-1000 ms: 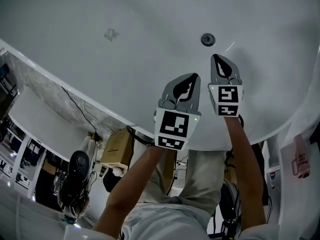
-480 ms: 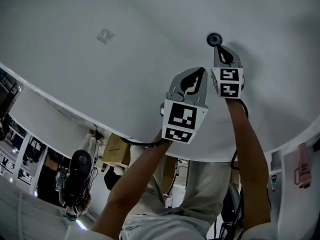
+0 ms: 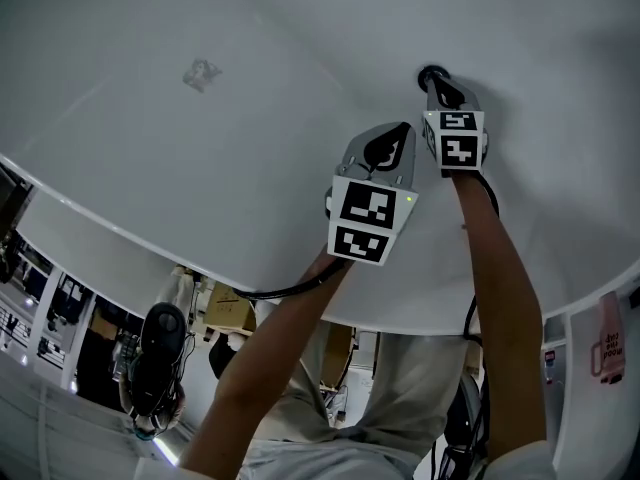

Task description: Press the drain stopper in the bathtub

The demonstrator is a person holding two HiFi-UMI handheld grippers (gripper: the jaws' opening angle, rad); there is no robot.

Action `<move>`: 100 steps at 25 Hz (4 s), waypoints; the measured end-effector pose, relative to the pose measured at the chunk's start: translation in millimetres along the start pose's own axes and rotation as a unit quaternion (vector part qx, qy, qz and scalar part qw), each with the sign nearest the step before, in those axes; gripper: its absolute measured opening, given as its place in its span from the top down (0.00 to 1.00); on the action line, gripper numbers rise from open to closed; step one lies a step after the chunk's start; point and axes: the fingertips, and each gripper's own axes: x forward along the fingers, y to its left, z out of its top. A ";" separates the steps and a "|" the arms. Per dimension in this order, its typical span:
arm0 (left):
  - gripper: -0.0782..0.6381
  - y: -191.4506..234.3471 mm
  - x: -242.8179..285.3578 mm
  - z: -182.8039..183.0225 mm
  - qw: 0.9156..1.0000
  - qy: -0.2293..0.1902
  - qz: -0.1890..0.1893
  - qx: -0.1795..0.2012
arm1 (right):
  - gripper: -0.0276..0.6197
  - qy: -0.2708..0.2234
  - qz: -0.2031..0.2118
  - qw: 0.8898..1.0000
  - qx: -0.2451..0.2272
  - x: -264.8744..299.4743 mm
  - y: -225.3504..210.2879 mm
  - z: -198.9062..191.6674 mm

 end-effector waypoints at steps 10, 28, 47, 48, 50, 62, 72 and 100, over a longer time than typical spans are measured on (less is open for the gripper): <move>0.89 3.2 9.8 -7.8 1.000 0.023 -0.016 0.014 | 0.95 0.027 -0.001 1.000 0.011 20.5 -8.4 -15.9; 0.89 -6.9 -1.6 11.7 0.999 0.008 -0.009 0.047 | 0.95 0.032 0.013 0.999 0.034 4.0 1.1 -12.1; 0.89 -76.3 -123.7 71.5 0.998 -0.045 0.008 0.040 | 0.95 -0.057 0.001 0.998 0.038 -172.5 9.2 61.1; 0.89 -80.4 -131.3 75.1 0.998 -0.047 0.007 0.043 | 0.95 -0.061 0.002 0.998 0.033 -182.1 11.3 65.1; 0.89 -88.5 -143.9 85.5 0.997 -0.054 0.006 0.052 | 0.95 -0.075 0.000 0.997 0.026 -200.9 11.5 77.4; 0.89 -138.7 -223.9 141.3 0.990 -0.075 -0.002 0.115 | 0.95 -0.158 0.003 0.987 0.028 -331.4 30.8 139.9; 0.89 -187.3 -291.0 163.7 0.986 -0.104 0.003 0.131 | 0.95 -0.207 0.005 0.978 0.015 -436.6 40.2 162.7; 0.89 -277.5 -527.2 218.9 0.968 -0.214 0.005 0.130 | 0.95 -0.326 0.070 0.937 -0.104 -738.3 142.7 186.7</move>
